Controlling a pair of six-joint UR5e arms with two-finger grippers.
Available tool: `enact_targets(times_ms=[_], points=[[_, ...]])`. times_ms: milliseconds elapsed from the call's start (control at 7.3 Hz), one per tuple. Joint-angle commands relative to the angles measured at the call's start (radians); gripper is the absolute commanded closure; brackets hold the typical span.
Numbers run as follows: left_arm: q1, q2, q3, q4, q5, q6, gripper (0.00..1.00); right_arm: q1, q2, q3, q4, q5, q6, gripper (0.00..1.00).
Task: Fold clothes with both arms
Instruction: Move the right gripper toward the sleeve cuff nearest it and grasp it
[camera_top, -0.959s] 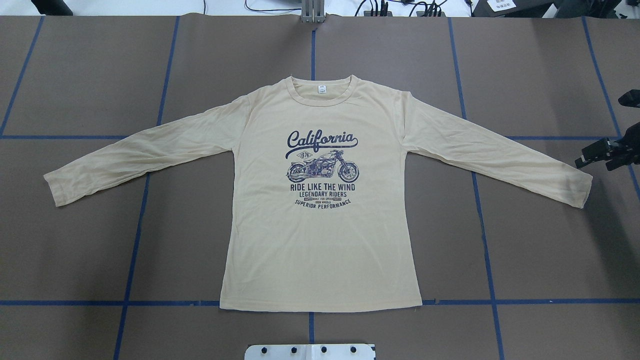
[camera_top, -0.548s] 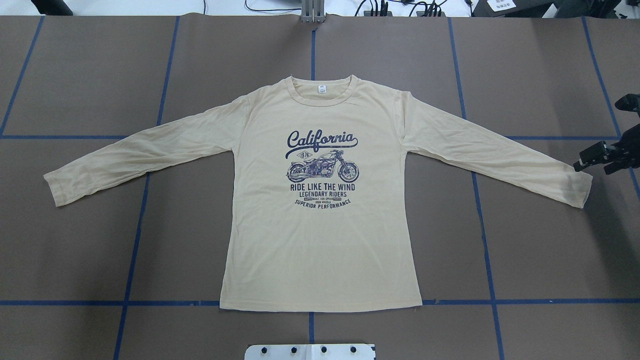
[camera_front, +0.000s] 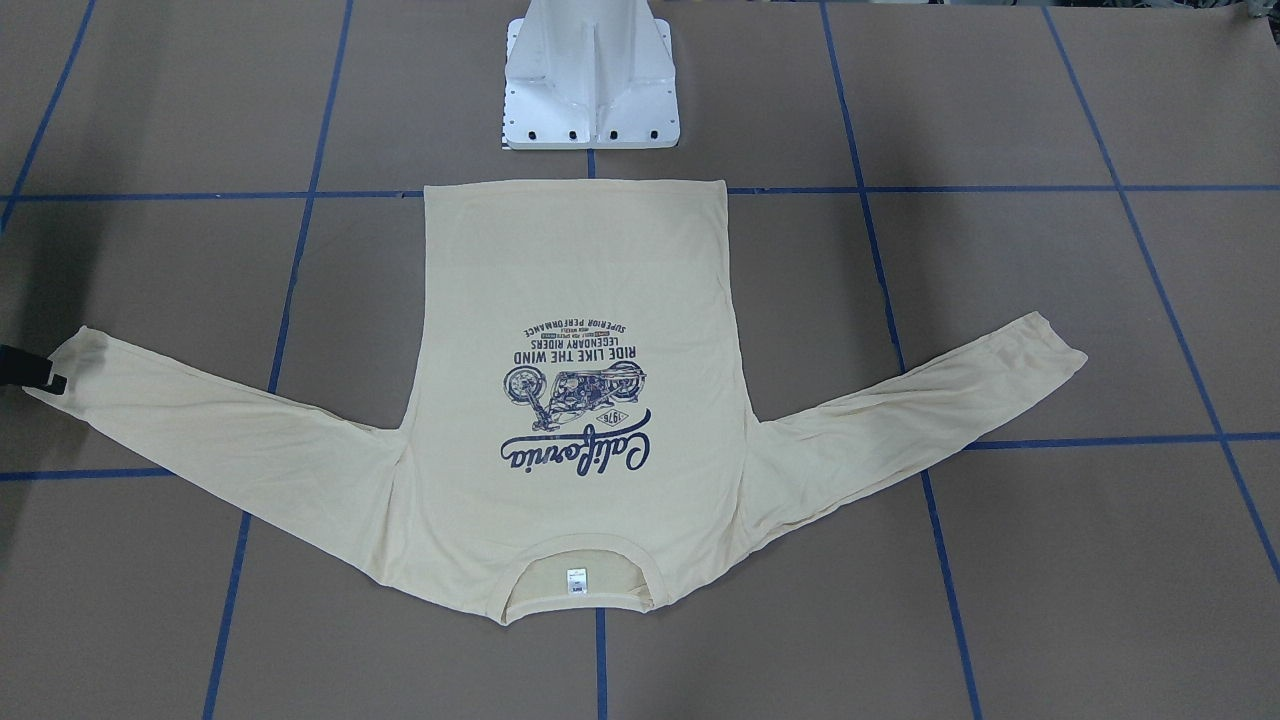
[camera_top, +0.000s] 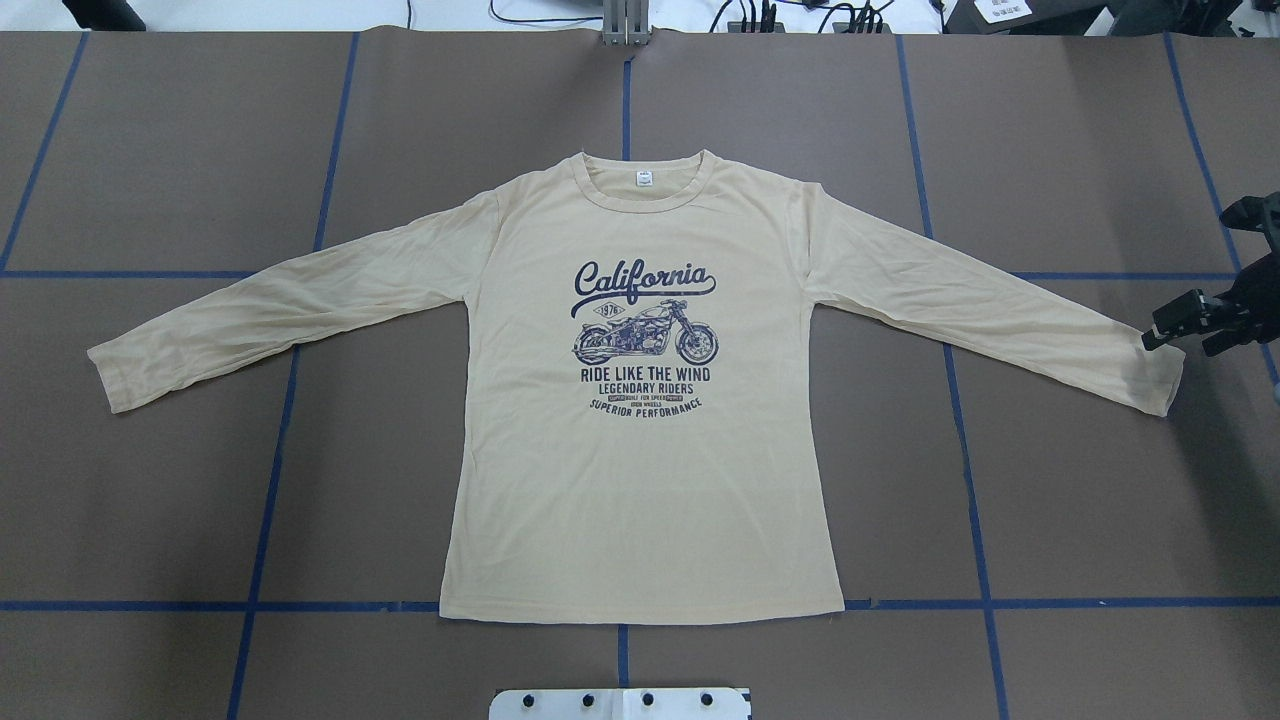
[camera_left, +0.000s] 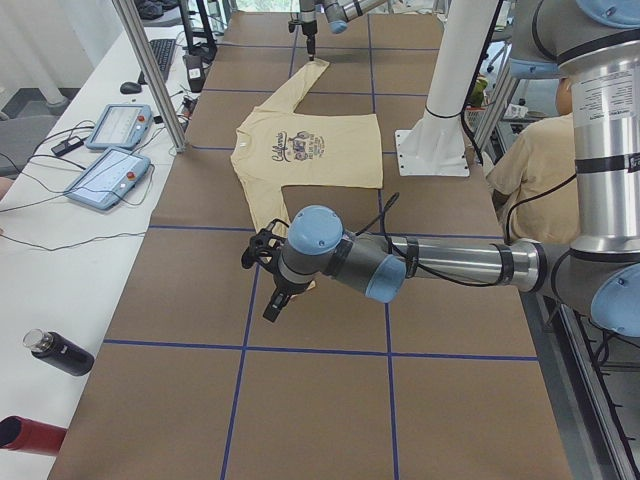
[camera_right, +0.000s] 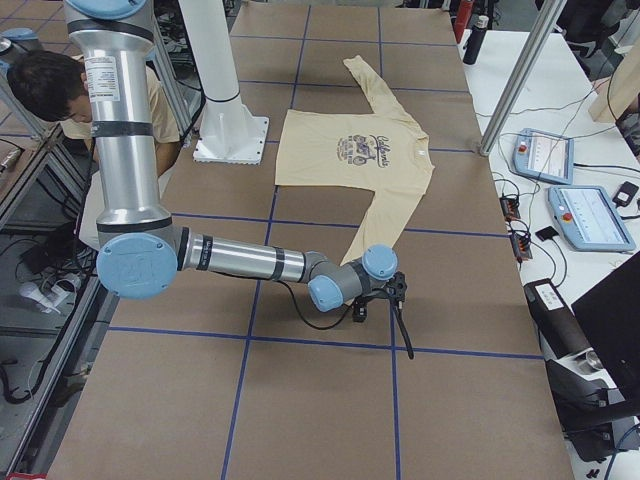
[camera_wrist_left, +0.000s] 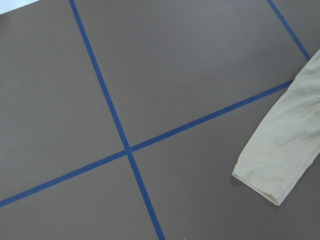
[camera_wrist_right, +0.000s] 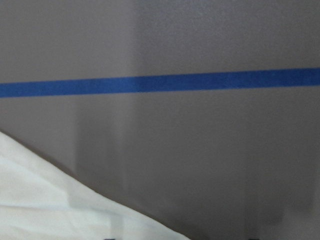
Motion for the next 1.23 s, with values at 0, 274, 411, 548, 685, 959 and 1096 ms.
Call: enact_targets(times_ms=[0,274,411,548,685,959,1096], points=[[0.000,0.000,-0.004,0.000,0.000,0.000,0.00,-0.003,0.009,-0.015,-0.002,0.004,0.002,0.30],[0.000,0.000,-0.009,0.002,-0.009,0.000,0.00,-0.003,0.013,-0.026,0.000,0.007,0.005,0.98],[-0.002,0.002,-0.016,0.003,-0.009,0.000,0.00,-0.001,0.016,-0.017,-0.002,0.021,0.003,1.00],[-0.002,0.002,-0.024,0.005,-0.009,0.000,0.00,-0.001,0.016,-0.020,-0.002,0.029,0.003,1.00],[-0.002,0.003,-0.032,0.008,-0.009,0.000,0.00,0.000,0.016,-0.016,-0.003,0.044,0.003,1.00],[-0.002,0.003,-0.032,0.008,-0.009,0.000,0.00,0.009,0.014,-0.003,-0.008,0.065,0.005,1.00],[-0.002,0.003,-0.035,0.009,-0.009,0.000,0.00,0.037,0.013,0.021,-0.014,0.122,0.025,1.00]])
